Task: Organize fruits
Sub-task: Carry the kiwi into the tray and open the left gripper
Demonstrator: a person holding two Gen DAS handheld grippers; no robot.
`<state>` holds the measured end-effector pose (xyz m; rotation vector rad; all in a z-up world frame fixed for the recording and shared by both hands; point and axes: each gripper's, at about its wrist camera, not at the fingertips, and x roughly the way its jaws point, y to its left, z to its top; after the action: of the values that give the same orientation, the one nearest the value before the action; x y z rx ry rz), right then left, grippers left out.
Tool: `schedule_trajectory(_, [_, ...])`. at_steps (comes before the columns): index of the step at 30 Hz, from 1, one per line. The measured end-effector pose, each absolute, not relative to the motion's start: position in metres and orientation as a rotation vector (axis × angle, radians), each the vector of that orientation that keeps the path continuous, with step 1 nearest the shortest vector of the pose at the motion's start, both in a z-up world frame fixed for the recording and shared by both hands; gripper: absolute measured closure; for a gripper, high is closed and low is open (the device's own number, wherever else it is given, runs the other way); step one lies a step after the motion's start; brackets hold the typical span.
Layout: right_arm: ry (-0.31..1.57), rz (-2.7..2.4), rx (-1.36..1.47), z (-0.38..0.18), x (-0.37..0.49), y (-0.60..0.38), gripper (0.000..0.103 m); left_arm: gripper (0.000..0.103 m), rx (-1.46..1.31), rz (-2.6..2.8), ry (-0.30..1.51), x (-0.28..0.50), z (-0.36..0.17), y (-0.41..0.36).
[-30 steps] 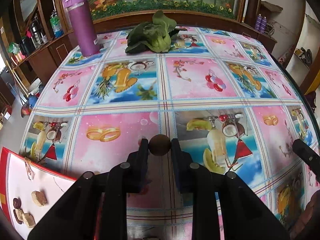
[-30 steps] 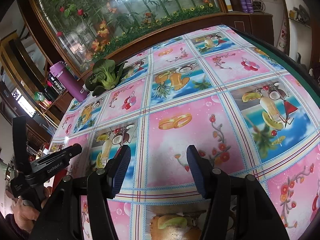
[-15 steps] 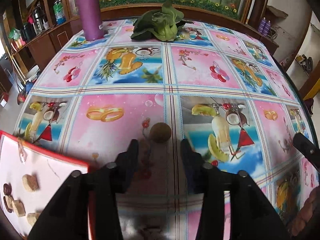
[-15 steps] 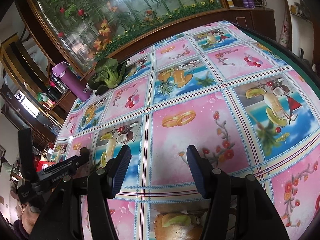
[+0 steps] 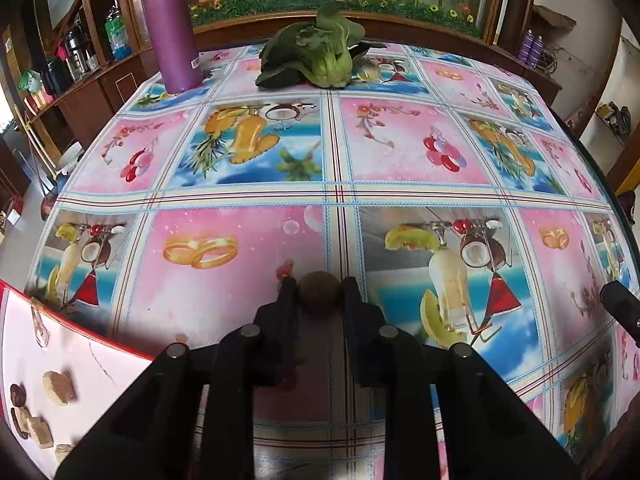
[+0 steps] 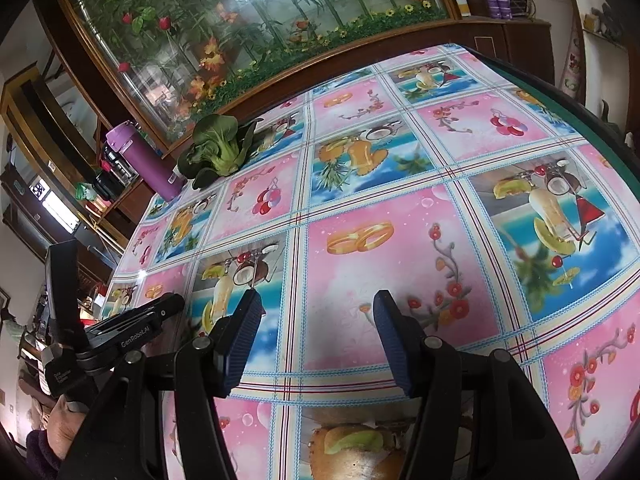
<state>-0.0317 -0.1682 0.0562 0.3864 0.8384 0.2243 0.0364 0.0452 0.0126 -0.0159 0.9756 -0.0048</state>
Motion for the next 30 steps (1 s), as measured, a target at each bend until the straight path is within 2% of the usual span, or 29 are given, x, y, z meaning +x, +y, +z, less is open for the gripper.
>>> schedule_trajectory(12, [0.843,0.216,0.348,0.054,-0.032,-0.164,0.045,0.078,-0.018,0.047,0.842,-0.043,0.067,0.072])
schedule_trajectory(18, [0.836,0.219,0.267,0.052,-0.035,-0.151,0.045,0.078,-0.04,0.131,0.837,-0.086,0.073,0.115])
schedule_trajectory(25, [0.838,0.204,0.215,0.047,-0.034,-0.145,0.045,0.077,-0.084,0.167,0.89,-0.106,0.055,0.15])
schedule_trajectory(26, [0.836,0.203,0.212,0.047,-0.034,-0.145,0.045,0.074,-0.088,0.167,0.896,-0.108,0.053,0.151])
schedule_trajectory(28, [0.833,0.201,0.21,0.047,-0.035,-0.145,0.045,0.056,-0.084,0.177,0.896,-0.113,0.05,0.153])
schedule_trajectory(30, [0.816,0.192,0.2,0.048,-0.037,-0.144,0.045,0.046,-0.075,0.184,0.879,-0.12,0.051,0.153])
